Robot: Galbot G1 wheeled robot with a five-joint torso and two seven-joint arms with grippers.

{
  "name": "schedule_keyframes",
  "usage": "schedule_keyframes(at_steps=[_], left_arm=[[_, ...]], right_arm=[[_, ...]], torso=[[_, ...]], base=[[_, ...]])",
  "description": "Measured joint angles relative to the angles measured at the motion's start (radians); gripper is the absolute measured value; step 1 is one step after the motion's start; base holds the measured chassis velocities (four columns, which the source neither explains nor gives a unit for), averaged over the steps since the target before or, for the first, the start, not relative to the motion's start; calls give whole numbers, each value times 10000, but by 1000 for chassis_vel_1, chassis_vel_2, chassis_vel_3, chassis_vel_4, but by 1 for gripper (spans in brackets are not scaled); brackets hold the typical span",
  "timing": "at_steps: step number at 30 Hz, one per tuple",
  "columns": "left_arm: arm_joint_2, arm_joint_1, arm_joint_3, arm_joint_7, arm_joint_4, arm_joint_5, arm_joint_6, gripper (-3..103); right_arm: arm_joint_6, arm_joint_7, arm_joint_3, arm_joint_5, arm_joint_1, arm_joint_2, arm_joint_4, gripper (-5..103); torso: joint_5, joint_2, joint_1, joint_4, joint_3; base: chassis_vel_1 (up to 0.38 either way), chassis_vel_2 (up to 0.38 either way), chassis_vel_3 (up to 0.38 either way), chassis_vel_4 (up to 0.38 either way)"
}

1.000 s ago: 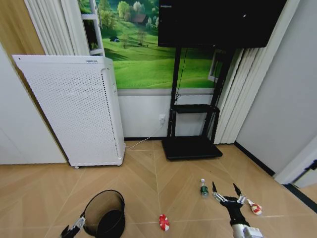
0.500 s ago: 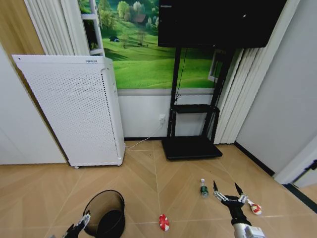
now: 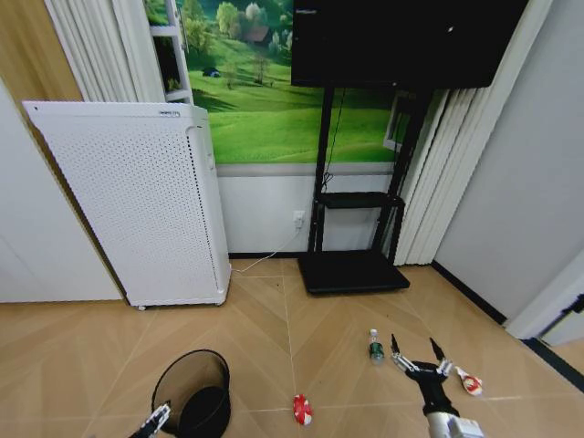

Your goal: Pick up the trash bin and place the garbage on the floor into it.

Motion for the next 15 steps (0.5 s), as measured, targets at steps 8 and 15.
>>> schedule_keyframes(at_steps=[8,15], left_arm=[[43,-449,98,-214,305,-212,48,89],[39,-685,119,-238,680,-275,13,61]], right_arm=[[52,-5,76,84,-62,-17,42,100],[64,-12,166,204,-58,-64,42,100]], torso=[[2,2,0,0,2],[1,2,0,1,2]], base=[[0,0,0,0],[0,0,0,0]])
